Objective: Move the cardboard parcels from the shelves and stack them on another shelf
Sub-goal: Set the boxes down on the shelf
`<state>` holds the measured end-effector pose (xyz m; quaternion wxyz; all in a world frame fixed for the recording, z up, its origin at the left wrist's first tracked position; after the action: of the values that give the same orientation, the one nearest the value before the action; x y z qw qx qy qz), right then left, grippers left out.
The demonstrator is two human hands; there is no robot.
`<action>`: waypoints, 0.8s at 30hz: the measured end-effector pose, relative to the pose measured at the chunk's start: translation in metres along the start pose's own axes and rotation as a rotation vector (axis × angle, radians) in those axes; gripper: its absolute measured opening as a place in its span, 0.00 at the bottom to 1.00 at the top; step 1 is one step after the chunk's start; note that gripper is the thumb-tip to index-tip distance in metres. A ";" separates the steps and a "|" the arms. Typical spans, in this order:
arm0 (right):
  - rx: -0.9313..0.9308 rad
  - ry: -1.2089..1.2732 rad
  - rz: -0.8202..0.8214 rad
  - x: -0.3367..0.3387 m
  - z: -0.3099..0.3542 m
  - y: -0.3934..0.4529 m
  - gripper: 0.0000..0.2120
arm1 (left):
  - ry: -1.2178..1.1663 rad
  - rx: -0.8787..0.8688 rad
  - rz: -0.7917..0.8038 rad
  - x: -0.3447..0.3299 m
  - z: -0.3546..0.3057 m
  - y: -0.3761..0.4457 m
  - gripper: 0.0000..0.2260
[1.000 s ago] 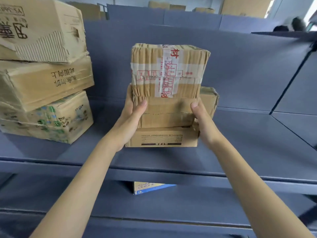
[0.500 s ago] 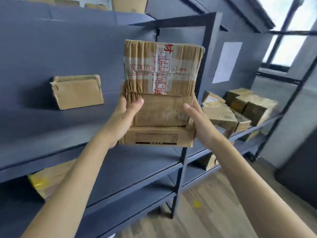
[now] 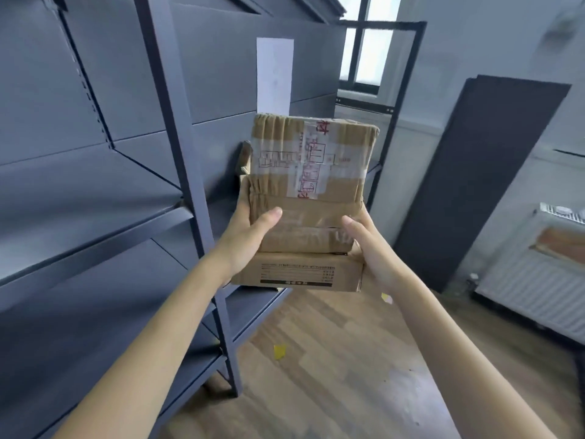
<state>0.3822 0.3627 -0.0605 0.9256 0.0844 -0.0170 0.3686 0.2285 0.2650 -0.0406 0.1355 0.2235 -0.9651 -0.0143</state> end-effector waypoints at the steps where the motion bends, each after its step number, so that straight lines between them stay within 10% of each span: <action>1: -0.016 0.000 -0.006 0.008 -0.008 0.010 0.28 | -0.001 0.000 0.015 -0.007 0.004 0.015 0.32; 12: -0.138 0.048 -0.037 0.080 -0.061 0.199 0.37 | -0.027 0.045 0.041 -0.023 0.040 0.223 0.30; 24: -0.192 0.066 0.463 -0.059 -0.085 0.370 0.26 | 0.140 0.282 -0.565 0.128 0.063 0.251 0.27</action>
<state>0.0827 0.6010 -0.0967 0.8203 -0.0218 -0.0406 0.5700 -0.0066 0.4328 -0.0462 0.1597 0.4995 -0.8458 0.0980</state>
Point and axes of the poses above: each hand's wrist, its own y-axis towards the middle knuckle, its own x-axis out of the back of the hand, z = x × y, the point moved 9 cm from there along y, towards the middle knuckle, and after that the axes turned 1 degree about -z, right-handed, at the moved point
